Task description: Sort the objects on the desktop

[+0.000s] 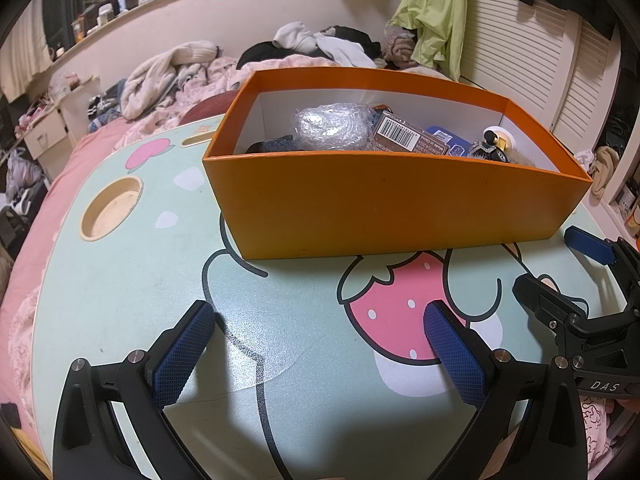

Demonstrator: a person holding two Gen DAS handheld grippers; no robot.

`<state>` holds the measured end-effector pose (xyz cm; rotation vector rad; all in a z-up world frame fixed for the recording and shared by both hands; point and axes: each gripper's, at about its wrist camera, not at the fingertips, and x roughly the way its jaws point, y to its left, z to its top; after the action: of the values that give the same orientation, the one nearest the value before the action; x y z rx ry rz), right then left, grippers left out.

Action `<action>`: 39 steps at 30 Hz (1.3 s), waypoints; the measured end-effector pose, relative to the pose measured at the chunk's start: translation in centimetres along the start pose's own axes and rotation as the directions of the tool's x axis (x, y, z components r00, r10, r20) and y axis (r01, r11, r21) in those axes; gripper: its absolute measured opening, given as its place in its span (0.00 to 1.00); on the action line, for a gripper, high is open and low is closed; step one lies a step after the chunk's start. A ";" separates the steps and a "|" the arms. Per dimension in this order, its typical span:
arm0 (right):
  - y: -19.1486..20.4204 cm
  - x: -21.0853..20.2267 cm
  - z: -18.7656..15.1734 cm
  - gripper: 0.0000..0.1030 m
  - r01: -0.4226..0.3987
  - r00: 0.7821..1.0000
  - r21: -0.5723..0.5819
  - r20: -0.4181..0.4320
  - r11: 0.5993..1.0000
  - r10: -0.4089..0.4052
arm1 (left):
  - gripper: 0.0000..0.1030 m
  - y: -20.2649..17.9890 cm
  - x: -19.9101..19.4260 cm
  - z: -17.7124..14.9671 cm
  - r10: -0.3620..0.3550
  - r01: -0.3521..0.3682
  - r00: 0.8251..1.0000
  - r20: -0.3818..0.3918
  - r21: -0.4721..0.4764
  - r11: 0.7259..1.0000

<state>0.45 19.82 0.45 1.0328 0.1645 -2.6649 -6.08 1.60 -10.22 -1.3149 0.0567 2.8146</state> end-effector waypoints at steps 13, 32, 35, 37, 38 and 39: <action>0.2 0.1 0.0 0.98 0.000 1.000 0.000 -0.001 1.000 0.000 | 1.00 0.6 1.0 -0.1 0.001 -0.001 1.000 0.000 -0.001 1.000; 0.2 0.1 0.0 0.98 0.000 1.000 -0.001 -0.001 1.000 0.000 | 1.00 0.6 0.6 -0.2 0.001 -0.001 1.000 0.001 -0.001 1.000; 0.0 0.0 0.0 0.98 0.000 1.000 -0.001 -0.001 1.000 0.000 | 1.00 0.7 0.8 -0.3 0.001 -0.001 1.000 0.001 -0.001 1.000; 0.2 0.1 0.0 0.98 0.000 1.000 -0.001 -0.001 1.000 0.000 | 1.00 0.7 0.8 -0.3 0.001 -0.001 1.000 0.001 -0.001 1.000; 0.2 0.1 0.0 0.98 0.000 1.000 -0.001 -0.001 1.000 0.000 | 1.00 0.6 0.6 -0.3 0.001 -0.001 1.000 0.002 -0.002 1.000; 0.2 0.1 0.0 0.98 0.000 1.000 -0.001 -0.001 1.000 0.000 | 1.00 0.6 0.6 -0.3 0.001 -0.001 1.000 0.001 -0.002 1.000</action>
<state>0.44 19.61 0.35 1.0331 0.1665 -2.6643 -6.23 0.99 -10.83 -1.3136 0.0551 2.8172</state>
